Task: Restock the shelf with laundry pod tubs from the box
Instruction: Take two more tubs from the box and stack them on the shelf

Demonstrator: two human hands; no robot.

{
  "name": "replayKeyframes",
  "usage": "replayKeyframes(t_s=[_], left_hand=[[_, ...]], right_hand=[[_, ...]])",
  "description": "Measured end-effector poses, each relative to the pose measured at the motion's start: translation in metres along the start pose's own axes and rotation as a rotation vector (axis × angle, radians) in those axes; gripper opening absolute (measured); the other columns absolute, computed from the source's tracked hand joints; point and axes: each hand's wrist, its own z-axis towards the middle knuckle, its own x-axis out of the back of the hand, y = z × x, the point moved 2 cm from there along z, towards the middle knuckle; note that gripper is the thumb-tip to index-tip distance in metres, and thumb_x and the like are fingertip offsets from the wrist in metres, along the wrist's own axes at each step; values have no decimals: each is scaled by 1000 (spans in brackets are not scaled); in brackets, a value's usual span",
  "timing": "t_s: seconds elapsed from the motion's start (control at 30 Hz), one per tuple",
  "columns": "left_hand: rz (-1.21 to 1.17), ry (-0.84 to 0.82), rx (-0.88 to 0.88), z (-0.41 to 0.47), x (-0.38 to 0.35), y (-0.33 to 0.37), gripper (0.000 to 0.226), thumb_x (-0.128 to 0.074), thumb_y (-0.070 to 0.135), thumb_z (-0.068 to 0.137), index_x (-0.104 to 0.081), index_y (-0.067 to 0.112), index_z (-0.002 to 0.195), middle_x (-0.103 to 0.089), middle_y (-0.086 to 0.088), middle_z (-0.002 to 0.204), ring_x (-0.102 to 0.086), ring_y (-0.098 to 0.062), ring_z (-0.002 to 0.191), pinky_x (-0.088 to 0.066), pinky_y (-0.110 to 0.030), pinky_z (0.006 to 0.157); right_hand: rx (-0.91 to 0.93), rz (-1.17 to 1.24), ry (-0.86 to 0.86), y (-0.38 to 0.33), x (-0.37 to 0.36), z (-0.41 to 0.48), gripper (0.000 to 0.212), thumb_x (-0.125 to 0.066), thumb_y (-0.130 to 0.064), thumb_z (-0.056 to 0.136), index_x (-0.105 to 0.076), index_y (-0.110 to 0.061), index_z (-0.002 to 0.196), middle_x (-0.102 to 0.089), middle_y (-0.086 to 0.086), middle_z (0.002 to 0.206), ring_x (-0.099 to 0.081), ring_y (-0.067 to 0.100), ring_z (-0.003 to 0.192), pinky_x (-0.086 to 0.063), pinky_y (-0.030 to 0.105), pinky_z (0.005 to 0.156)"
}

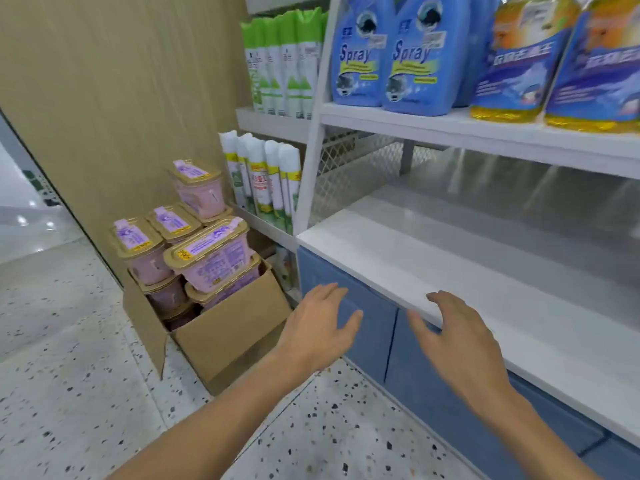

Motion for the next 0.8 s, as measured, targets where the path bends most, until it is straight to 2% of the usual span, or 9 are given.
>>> replayKeyframes(t_s=[0.07,0.17,0.27,0.4,0.5,0.57,0.63,0.7,0.8], left_hand=[[16,43,49,-4,13,-39,62,-44,54,102,-40,21,154,-36,4,163,-26,-14,152,-26,-33,123],[3,58,143,-8,38,-92,57,-46,51,102,-45,20,149,-41,6,158,-31,-11,147,-23,-23,117],[-9,13,300,-14,70,-135,65,-43,56,101,-40,18,153,-36,3,162,-29,-14,150,-24,-29,121],[-111,-62,503,-27,120,-165,70,-40,59,101,-35,17,157,-33,3,164,-29,-16,150,-27,-35,123],[-179,-111,670,-38,177,-176,65,-43,57,100,-39,20,153,-40,5,159,-47,-16,138,-42,-36,111],[-233,-135,749,-45,215,-176,61,-46,55,100,-43,21,150,-48,3,154,-53,-17,131,-47,-37,105],[-257,-157,792,-44,253,-179,57,-47,53,100,-46,21,149,-51,2,151,-53,-20,132,-48,-36,104],[-266,-173,808,-40,283,-183,49,-50,46,102,-51,18,142,-55,0,144,-58,-23,121,-48,-31,90],[-276,-185,843,-29,316,-193,42,-52,42,101,-55,14,133,-59,-5,135,-56,-24,119,-40,-28,82]], right_hand=[[53,35,-35,-31,-32,13,56,-44,-55,99,-44,-25,146,-43,-9,153,-39,13,141,-39,35,107],[73,85,-106,-74,-70,34,55,-46,-53,99,-45,-23,145,-48,-9,148,-43,13,136,-41,33,102],[8,81,-248,-119,-85,46,57,-47,-53,99,-45,-21,146,-49,-7,147,-46,15,134,-42,33,101],[-64,7,-453,-174,-79,57,48,-46,-53,100,-54,-17,130,-58,1,132,-52,16,111,-44,32,91],[-146,-16,-583,-223,-59,70,57,-47,-54,100,-48,-17,143,-54,1,143,-50,21,129,-42,34,100],[-202,-33,-650,-253,-44,75,61,-47,-54,99,-43,-18,148,-50,1,148,-48,22,135,-42,35,103],[-224,-21,-694,-282,-33,84,62,-49,-54,98,-44,-18,147,-51,2,148,-49,23,134,-42,37,105],[-249,-3,-727,-306,-26,94,64,-49,-54,98,-42,-17,150,-48,2,151,-46,22,137,-39,37,111],[-257,-9,-755,-341,-22,113,65,-47,-54,99,-39,-18,152,-45,1,154,-45,22,139,-37,35,109]])
